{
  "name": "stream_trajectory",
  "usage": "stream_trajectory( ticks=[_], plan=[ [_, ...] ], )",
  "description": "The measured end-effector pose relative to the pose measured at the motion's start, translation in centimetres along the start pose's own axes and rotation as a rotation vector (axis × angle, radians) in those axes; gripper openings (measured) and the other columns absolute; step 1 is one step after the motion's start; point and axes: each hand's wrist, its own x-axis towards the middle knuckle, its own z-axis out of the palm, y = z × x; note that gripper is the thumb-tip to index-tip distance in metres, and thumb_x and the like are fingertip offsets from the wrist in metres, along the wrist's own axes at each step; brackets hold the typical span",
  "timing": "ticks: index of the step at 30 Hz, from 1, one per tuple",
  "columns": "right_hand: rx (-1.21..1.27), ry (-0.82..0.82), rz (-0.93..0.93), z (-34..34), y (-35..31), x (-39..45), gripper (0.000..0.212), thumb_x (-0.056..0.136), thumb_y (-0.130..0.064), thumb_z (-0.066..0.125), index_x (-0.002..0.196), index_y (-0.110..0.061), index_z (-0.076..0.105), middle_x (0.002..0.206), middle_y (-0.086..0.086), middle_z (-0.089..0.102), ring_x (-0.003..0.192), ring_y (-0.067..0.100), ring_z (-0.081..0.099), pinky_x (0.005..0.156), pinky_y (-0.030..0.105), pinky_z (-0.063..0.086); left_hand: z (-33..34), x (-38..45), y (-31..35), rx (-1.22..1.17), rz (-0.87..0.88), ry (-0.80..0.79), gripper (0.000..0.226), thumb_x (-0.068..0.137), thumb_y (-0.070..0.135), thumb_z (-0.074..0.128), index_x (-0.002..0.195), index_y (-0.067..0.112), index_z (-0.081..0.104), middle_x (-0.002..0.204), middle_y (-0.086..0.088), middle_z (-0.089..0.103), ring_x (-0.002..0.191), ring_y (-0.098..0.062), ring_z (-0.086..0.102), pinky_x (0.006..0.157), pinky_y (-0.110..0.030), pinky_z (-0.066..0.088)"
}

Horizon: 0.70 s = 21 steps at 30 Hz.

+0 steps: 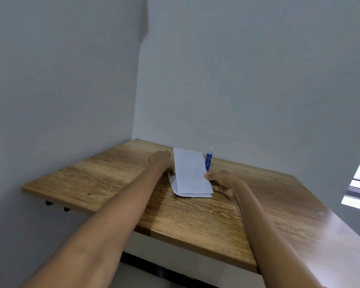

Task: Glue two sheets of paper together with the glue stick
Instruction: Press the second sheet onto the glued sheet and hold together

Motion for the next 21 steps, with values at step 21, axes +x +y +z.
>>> stream_trajectory(
  ticks=[21],
  plan=[
    [0.112,0.174,-0.173,0.7,0.9,-0.5,0.019,0.1,-0.013,0.043,0.109,-0.001,0.055,0.108,0.013,0.065,0.094,0.023,0.065,0.072,0.029,0.055,1.9,-1.2,-1.9,-1.203,0.115,-0.016,0.021,0.086,0.009,0.063,0.106,0.009,0.055,0.095,-0.014,0.066,0.064,-0.018,0.063,0.048,-0.023,0.054]
  ],
)
